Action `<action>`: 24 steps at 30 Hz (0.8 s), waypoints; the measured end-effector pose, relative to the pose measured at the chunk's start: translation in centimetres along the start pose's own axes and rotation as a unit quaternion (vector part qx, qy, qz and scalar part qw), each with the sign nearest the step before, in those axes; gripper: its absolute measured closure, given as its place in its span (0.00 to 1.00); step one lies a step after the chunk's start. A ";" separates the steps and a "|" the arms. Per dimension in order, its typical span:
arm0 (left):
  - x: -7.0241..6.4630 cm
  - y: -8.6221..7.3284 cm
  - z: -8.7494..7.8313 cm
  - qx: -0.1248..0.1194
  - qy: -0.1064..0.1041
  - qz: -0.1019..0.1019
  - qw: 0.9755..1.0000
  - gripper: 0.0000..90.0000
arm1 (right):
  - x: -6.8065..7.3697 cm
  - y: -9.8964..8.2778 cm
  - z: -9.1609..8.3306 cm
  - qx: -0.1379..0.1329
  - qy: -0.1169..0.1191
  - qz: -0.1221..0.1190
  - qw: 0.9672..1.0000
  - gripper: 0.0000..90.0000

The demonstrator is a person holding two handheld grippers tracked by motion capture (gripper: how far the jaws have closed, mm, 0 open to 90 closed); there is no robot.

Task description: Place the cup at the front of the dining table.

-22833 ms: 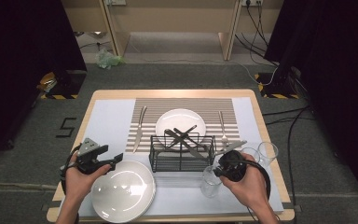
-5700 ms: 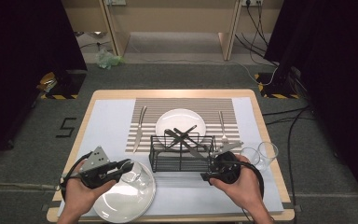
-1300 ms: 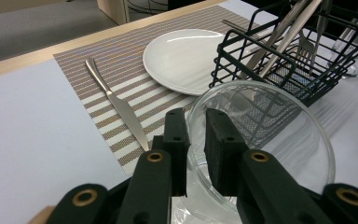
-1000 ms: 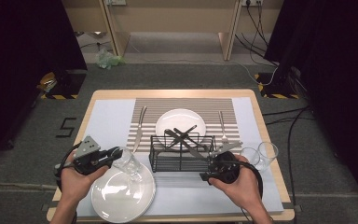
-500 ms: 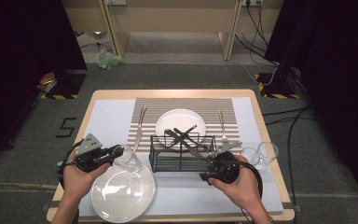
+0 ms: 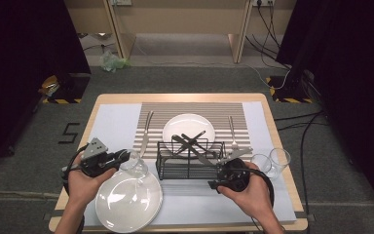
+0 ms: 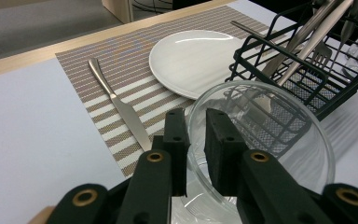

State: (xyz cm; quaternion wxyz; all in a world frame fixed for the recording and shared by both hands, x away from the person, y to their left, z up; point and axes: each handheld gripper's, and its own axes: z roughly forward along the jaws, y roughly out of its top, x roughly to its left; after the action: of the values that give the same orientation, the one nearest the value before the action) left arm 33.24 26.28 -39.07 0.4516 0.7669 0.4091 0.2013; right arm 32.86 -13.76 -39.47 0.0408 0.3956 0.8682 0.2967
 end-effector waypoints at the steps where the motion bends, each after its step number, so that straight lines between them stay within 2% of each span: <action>1: 0.0 0.0 0.0 0.000 0.000 0.000 1.000 0.87 | 0.0 0.0 0.0 0.000 0.000 0.000 1.000 0.60; 24: 0.3 0.8 0.7 -0.002 -0.001 0.001 1.000 0.87 | 0.1 0.0 0.1 0.001 0.001 0.000 1.000 0.60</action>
State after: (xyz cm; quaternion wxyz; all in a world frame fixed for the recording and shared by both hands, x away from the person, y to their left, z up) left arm 34.24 25.92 -38.78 0.4536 0.7665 0.4073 0.2017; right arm 32.85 -13.66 -39.52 0.0393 0.3955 0.8685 0.2961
